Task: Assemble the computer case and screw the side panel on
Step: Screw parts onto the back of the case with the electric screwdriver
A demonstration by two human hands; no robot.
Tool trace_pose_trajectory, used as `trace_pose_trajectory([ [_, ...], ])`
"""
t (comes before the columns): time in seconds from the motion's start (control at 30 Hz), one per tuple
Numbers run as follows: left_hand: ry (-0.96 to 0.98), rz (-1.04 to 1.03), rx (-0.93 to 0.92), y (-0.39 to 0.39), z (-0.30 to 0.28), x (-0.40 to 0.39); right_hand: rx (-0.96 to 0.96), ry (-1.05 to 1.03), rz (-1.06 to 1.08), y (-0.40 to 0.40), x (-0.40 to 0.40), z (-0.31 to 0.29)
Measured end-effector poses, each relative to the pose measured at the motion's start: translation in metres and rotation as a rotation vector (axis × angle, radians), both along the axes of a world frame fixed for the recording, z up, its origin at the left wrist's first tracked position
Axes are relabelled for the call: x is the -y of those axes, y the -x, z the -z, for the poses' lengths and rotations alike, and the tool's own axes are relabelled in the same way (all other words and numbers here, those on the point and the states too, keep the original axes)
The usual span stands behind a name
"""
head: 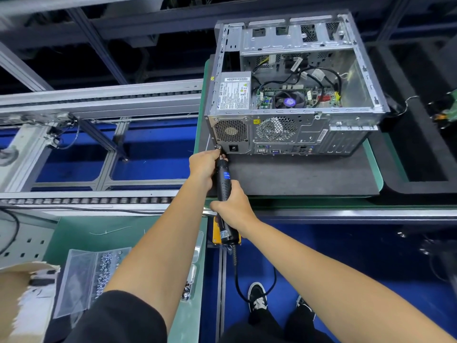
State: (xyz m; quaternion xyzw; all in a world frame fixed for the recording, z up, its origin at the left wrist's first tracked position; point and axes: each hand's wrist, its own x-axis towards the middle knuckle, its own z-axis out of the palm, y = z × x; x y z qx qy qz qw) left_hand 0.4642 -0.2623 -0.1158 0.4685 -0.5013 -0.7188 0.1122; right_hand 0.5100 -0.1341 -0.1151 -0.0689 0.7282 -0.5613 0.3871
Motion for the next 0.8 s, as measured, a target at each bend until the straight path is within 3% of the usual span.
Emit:
trace_pose_trajectory([
  [0.5, 0.12, 0.003, 0.101, -0.003, -0.004, -0.002, 0.048, 0.015, 0.012, 0.001, -0.002, -0.003],
  [0.8, 0.07, -0.018, 0.075, 0.002, -0.004, -0.005, 0.054, 0.017, -0.026, 0.007, -0.011, -0.009],
])
